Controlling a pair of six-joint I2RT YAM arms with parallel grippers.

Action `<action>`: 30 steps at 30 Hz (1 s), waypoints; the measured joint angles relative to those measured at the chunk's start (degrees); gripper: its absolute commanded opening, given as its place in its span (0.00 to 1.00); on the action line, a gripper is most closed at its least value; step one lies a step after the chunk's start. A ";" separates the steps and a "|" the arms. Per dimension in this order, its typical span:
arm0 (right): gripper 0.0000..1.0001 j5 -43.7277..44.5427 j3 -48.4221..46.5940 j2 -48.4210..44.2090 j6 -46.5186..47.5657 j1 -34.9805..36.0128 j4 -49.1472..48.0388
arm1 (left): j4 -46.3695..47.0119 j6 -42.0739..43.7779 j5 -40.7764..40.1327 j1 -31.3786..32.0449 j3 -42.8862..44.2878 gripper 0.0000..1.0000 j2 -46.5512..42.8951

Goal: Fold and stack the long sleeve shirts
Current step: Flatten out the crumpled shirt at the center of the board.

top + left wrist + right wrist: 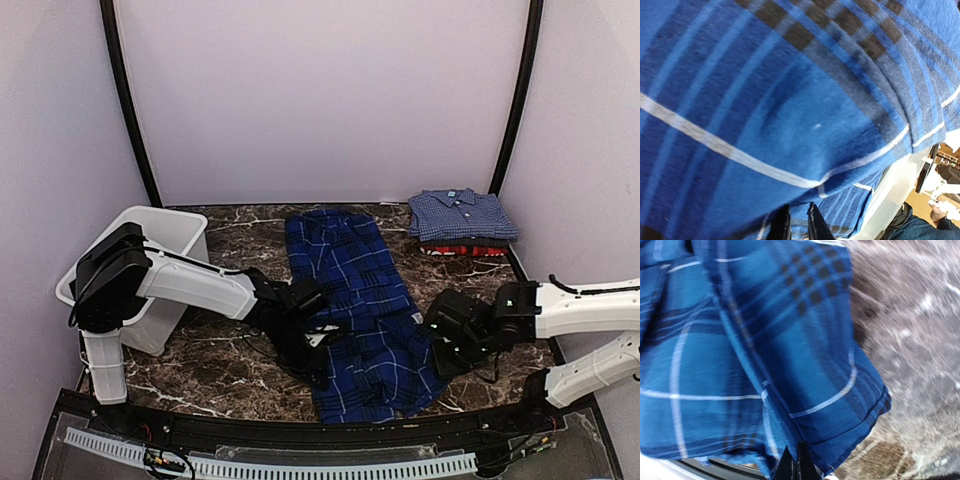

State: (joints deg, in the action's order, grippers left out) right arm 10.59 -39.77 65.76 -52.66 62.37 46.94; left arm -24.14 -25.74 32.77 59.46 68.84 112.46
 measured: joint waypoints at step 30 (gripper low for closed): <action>0.61 3.39 -10.64 -2.49 8.79 -7.78 -14.36 | -6.34 -3.63 -18.18 -9.20 2.19 0.30 -14.69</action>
State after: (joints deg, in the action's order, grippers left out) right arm 13.98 -50.41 63.26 -43.88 54.59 32.58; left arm -30.48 -29.36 14.59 50.26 71.02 97.78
